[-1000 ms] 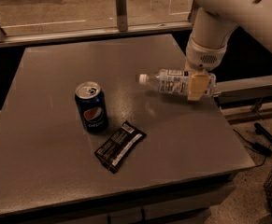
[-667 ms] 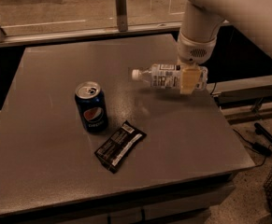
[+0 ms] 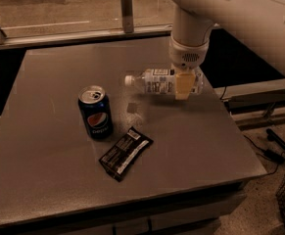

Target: Move blue plastic bottle near pepsi can

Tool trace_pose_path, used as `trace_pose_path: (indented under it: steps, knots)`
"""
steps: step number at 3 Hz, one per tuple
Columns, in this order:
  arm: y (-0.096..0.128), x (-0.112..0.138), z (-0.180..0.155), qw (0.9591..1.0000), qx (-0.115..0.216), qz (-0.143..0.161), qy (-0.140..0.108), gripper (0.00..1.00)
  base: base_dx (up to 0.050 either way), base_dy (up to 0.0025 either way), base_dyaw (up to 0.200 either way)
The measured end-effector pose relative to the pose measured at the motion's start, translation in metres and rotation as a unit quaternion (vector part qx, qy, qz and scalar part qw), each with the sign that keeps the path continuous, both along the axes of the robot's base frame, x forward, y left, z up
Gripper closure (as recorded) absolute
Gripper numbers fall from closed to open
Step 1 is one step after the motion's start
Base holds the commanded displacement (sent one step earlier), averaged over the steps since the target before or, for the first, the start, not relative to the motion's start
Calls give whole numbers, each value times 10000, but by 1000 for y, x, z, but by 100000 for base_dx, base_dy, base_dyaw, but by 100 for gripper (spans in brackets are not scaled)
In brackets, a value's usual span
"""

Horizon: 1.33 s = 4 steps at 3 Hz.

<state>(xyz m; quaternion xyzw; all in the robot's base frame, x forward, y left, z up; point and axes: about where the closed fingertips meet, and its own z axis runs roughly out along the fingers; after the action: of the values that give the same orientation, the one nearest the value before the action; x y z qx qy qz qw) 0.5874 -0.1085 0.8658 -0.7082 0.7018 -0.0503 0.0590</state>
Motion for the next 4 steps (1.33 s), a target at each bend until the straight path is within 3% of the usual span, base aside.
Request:
trace_pose_path:
  steps: [4]
  knots:
    - [47, -30, -14, 9964, 372, 755, 32, 100, 0, 0, 0]
